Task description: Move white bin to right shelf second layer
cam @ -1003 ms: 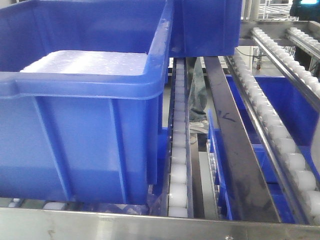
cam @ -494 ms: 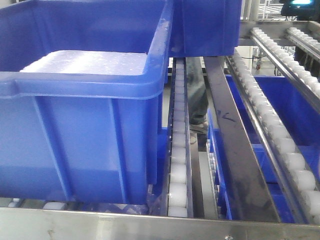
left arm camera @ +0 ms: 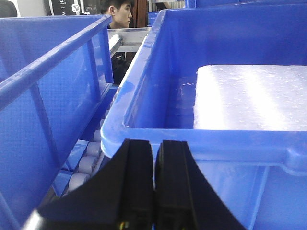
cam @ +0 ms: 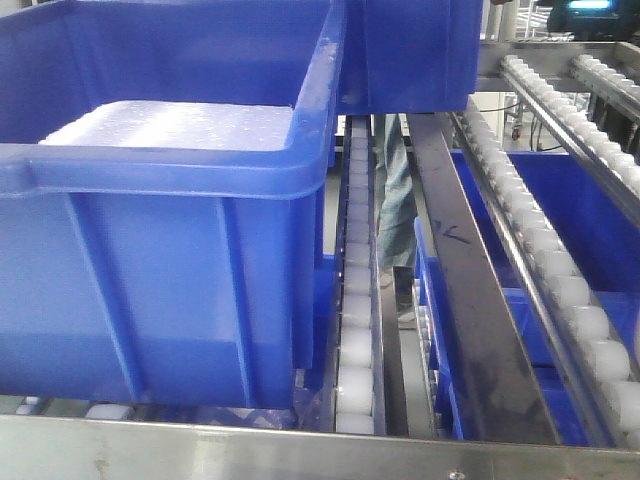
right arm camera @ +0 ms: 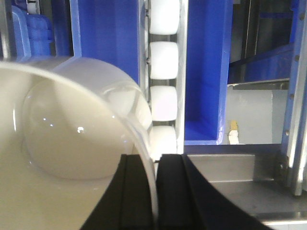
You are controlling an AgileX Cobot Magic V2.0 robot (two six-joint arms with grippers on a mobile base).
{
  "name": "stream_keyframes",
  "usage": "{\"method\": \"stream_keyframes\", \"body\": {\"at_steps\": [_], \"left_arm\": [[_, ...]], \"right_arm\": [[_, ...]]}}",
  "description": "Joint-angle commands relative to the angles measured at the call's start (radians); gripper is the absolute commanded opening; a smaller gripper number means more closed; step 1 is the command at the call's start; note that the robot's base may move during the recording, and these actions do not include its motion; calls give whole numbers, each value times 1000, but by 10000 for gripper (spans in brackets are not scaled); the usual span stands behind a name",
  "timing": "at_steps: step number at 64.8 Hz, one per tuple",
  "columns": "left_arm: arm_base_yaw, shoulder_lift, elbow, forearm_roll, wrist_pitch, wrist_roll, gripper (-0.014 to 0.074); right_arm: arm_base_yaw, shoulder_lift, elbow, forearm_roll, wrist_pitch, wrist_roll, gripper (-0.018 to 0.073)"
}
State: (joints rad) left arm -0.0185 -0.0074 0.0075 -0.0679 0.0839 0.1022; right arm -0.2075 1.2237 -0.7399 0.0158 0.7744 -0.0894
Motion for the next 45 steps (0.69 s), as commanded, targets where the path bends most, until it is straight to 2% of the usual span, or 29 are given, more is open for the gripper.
{"method": "stream_keyframes", "body": {"at_steps": [1, 11, 22, 27, 45], "left_arm": [[0, -15, 37, -6, -84, -3, 85], [0, -15, 37, -6, -84, -3, 85], [0, -15, 37, -6, -84, -3, 85], [0, -15, 37, -6, -84, -3, 85], [0, -15, 37, -6, -84, -3, 85]], "right_arm": [[-4, -13, -20, 29, -35, -9, 70], [-4, -13, -20, 35, -37, -9, 135], [-4, -14, -20, 41, -39, -5, 337], [-4, -14, -20, 51, -33, -5, 399], [-4, -79, -21, 63, -11, -5, 426]]}}
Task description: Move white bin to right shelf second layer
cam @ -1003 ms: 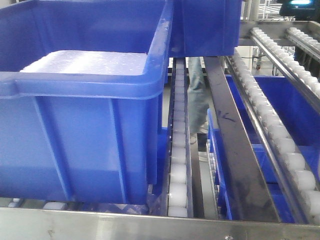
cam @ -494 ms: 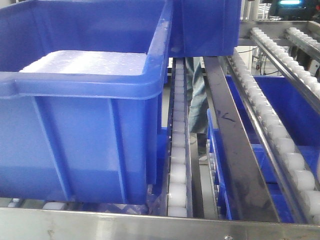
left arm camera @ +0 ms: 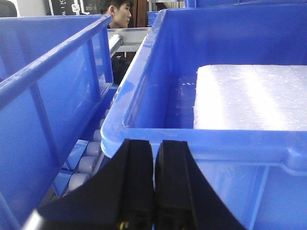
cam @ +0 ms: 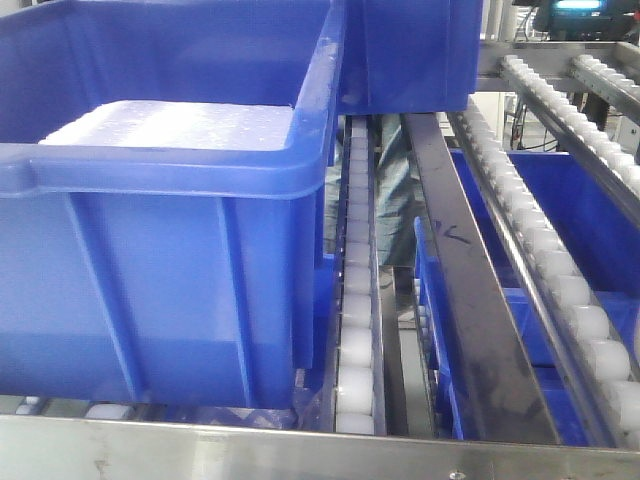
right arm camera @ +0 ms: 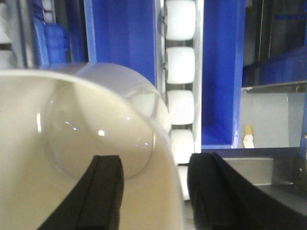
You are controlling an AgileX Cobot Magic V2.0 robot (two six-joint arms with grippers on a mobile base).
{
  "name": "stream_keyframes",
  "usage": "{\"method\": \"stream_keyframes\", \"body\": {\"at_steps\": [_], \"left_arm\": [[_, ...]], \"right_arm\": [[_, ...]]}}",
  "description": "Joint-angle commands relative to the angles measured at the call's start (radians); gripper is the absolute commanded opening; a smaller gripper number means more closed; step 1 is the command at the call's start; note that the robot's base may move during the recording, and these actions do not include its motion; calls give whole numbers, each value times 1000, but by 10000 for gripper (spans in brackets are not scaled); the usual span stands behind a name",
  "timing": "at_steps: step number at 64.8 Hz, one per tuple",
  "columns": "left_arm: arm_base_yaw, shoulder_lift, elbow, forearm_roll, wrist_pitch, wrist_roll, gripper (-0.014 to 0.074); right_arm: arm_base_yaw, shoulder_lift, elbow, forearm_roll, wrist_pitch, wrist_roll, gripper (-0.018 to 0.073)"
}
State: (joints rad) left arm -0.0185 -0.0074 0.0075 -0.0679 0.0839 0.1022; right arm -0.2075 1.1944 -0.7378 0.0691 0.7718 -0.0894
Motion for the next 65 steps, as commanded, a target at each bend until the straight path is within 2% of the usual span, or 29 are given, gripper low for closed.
{"method": "stream_keyframes", "body": {"at_steps": [1, 32, 39, 54, 65], "left_arm": [[0, -15, 37, -6, -84, -3, 85], [0, -15, 37, -6, -84, -3, 85], [0, -15, 37, -6, -84, -3, 85], [0, -15, 37, -6, -84, -3, 85], [0, -15, 37, -6, -84, -3, 85]], "right_arm": [[-4, -57, -23, 10, -3, -5, 426], [-4, -318, -24, 16, 124, -5, 410], [-4, -391, -18, 16, 134, -7, 330], [-1, -520, 121, 25, 73, -17, 61], [20, -658, 207, 53, -52, -39, 61]]}}
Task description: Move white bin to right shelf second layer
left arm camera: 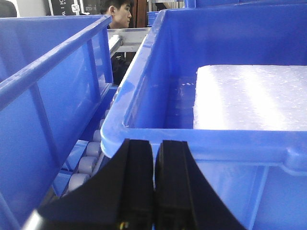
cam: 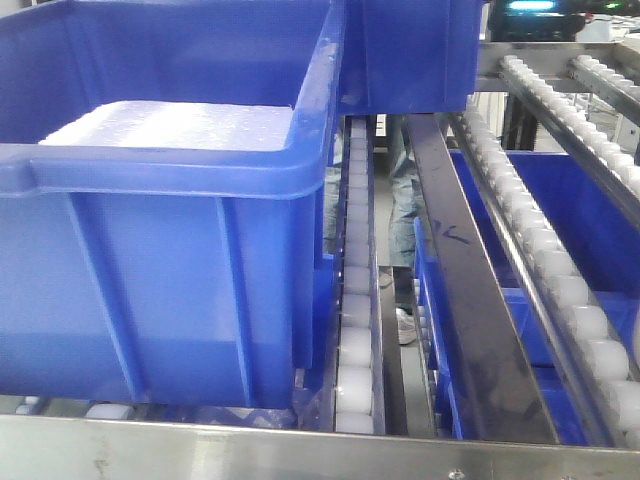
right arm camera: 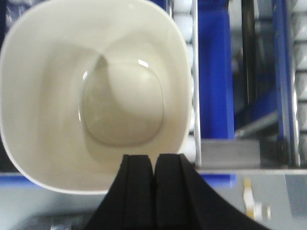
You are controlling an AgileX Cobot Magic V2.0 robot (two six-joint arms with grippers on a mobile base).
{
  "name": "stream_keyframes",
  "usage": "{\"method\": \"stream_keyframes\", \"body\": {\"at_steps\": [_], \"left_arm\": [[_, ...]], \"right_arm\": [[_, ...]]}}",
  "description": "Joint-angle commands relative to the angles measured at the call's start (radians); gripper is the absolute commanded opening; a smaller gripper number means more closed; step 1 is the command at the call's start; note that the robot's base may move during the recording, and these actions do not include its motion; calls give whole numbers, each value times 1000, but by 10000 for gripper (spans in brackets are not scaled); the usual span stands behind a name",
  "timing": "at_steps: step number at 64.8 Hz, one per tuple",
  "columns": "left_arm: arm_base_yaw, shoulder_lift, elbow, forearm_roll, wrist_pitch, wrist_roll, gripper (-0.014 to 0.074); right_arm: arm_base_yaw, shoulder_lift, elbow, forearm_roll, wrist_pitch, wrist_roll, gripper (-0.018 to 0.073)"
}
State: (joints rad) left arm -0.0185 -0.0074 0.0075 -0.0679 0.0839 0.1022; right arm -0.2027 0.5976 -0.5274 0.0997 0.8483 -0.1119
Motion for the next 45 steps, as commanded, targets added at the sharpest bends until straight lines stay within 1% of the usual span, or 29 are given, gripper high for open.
{"method": "stream_keyframes", "body": {"at_steps": [1, 18, 27, 40, 45], "left_arm": [[0, -15, 37, -6, -84, -3, 85], [0, -15, 37, -6, -84, -3, 85], [0, -15, 37, -6, -84, -3, 85], [0, -15, 37, -6, -84, -3, 85], [0, -15, 37, -6, -84, -3, 85]], "right_arm": [[18, -73, 1, 25, -142, -16, 61], [80, -299, 89, 89, -383, -14, 61], [84, -400, 150, 113, -455, 1, 61], [84, -535, 231, 113, -574, 1, 61], [84, -556, 233, 120, -583, 1, 61]]}}
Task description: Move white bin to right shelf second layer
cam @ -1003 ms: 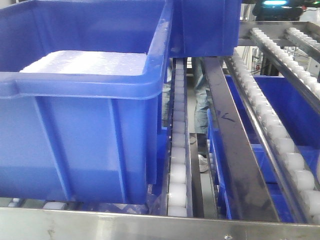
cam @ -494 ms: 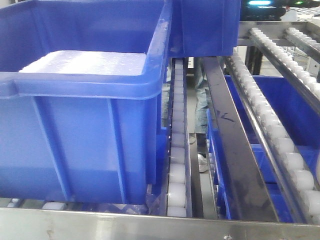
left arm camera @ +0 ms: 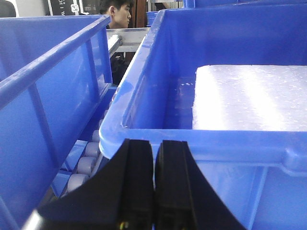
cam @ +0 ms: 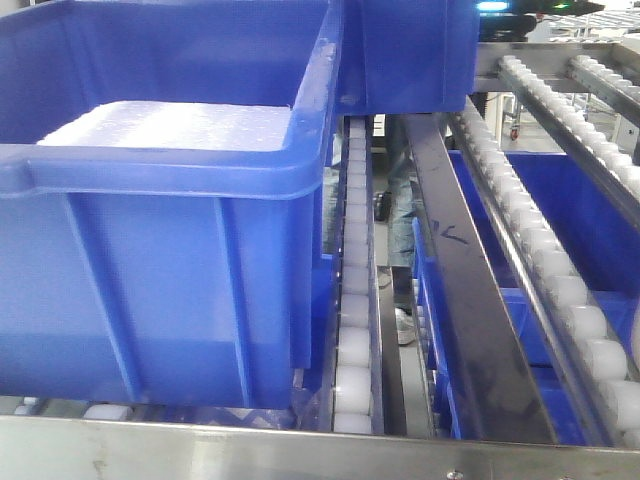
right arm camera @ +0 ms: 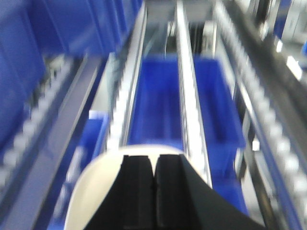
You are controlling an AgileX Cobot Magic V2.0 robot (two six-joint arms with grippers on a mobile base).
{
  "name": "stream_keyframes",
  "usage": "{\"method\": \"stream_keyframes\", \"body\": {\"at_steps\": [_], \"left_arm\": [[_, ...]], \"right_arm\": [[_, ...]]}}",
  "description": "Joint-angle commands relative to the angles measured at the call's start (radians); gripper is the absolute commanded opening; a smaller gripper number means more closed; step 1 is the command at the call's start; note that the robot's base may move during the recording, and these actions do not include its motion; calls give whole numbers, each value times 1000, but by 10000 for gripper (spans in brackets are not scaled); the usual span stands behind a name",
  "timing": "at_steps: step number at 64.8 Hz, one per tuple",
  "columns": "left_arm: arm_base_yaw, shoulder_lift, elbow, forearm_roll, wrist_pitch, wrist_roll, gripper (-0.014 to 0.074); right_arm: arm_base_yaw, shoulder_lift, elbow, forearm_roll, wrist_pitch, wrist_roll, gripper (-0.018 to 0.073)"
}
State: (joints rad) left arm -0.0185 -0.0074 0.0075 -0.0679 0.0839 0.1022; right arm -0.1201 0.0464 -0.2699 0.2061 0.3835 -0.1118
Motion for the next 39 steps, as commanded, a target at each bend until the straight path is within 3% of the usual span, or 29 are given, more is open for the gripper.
{"method": "stream_keyframes", "body": {"at_steps": [1, 39], "left_arm": [[0, -15, 37, -6, -84, -3, 85], [0, -15, 37, -6, -84, -3, 85]], "right_arm": [[1, -5, -24, 13, -117, 1, 61], [6, -7, 21, 13, -118, 1, 61]]}}
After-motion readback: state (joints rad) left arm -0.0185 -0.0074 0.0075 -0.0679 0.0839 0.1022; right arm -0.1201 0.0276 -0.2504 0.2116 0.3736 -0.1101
